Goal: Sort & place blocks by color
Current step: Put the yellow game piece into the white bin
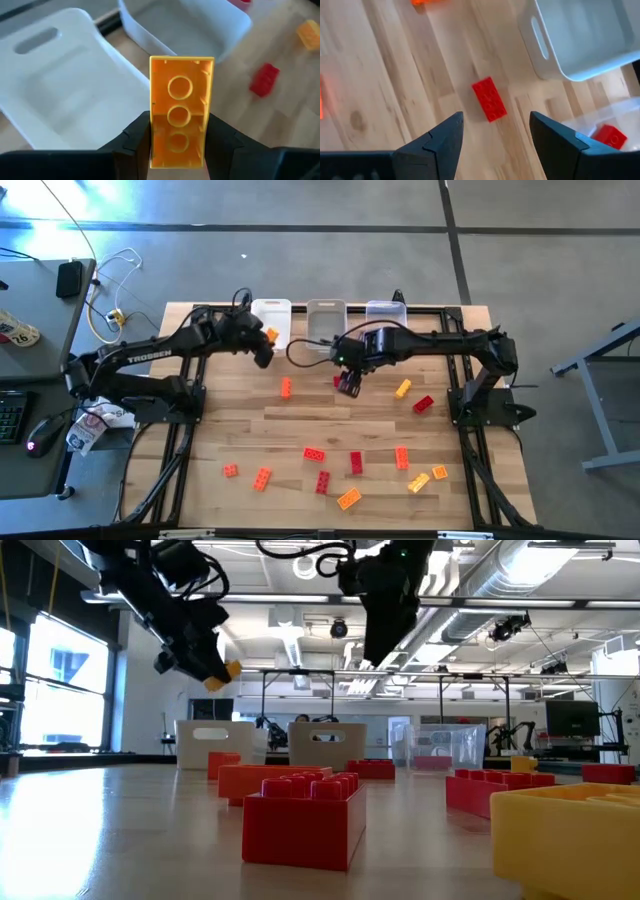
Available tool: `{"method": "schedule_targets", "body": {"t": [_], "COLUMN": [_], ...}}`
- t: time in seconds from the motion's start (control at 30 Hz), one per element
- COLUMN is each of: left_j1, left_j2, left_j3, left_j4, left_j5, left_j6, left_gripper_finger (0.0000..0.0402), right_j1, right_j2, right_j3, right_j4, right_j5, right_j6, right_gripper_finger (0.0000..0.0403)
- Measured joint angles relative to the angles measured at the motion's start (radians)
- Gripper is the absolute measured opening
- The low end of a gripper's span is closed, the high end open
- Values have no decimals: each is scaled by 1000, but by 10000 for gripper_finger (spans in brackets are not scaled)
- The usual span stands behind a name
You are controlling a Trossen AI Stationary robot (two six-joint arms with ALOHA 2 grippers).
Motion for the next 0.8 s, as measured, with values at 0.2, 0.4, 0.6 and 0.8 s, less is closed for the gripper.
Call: {"method": "schedule_targets", "body": {"t": [0.2,0.4,0.6,0.8], "left_j1": [86,151,181,192], "left_j2": [43,124,201,249], "left_j3": [0,0,0,0], "left_j4": [66,123,172,180], "left_j5": [-25,-31,-29,-16], "left_j6": [32,80,114,108], "left_gripper_finger": [115,115,118,146], "right_j1": [22,46,76,122], "right_j2": [0,0,0,0], "right_j3": [0,0,0,0], "right_j4": [31,66,121,146], "right_j5": [-29,-25,-24,-24], "right_j6": [0,21,63,98], "right_gripper_finger": [215,215,215,215]}}
